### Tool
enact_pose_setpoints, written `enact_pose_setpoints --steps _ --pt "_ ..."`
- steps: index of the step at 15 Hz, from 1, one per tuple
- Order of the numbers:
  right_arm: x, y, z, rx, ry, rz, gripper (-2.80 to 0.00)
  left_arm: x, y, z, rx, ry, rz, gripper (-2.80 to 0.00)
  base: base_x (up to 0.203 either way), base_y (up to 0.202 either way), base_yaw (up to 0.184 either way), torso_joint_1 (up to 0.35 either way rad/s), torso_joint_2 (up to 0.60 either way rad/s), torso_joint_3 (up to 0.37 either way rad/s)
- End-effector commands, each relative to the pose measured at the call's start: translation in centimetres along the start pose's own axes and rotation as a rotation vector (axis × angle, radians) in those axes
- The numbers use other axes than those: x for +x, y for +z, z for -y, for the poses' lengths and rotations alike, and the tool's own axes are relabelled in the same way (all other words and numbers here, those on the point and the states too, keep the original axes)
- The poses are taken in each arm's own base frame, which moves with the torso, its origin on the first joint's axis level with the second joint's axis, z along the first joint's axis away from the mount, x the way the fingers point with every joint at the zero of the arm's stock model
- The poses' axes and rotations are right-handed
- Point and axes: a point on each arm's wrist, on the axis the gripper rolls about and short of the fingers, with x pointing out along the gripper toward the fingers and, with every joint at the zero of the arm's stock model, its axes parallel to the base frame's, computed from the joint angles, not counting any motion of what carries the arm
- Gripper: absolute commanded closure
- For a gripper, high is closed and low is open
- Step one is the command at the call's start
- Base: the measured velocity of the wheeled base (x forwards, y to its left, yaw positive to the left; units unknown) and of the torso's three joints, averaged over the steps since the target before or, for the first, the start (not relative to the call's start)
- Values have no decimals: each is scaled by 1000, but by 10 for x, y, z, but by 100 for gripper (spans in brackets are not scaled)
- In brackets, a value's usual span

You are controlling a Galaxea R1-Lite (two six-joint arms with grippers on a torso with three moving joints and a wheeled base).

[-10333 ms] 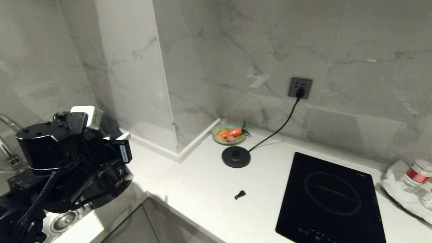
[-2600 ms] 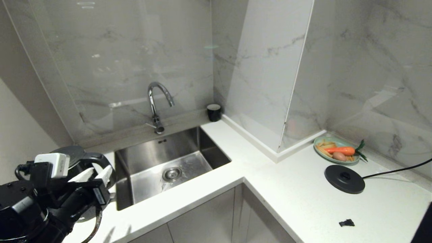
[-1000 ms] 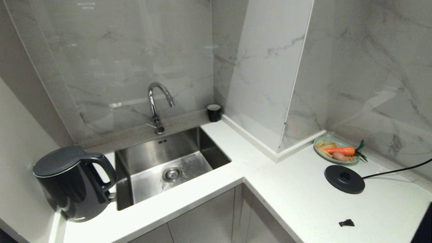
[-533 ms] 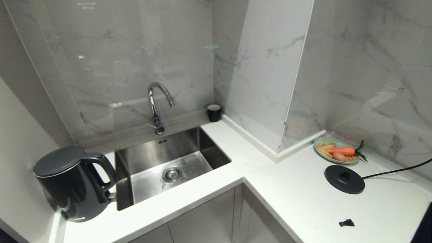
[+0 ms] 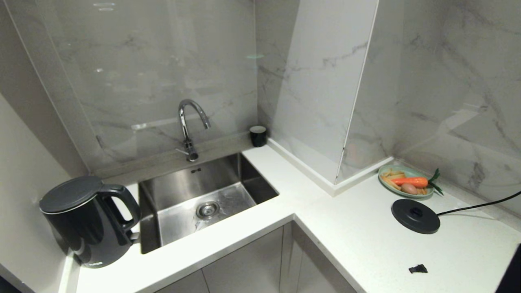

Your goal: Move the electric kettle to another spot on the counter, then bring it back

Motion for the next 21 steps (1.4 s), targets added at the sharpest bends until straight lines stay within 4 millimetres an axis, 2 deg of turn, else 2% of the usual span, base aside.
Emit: enact_pose_setpoints --steps 1,15,21 --pt "0 0 0 0 1 2 0 0 -1 0 0 0 -7 0 0 0 0 0 0 0" --pt "0 0 0 0 0 2 0 0 -1 0 -5 3 -7 0 0 0 0 0 0 0" --pt "0 0 0 0 0 2 0 0 -1 0 -5 3 -8 0 -2 -7 159 2 1 1"
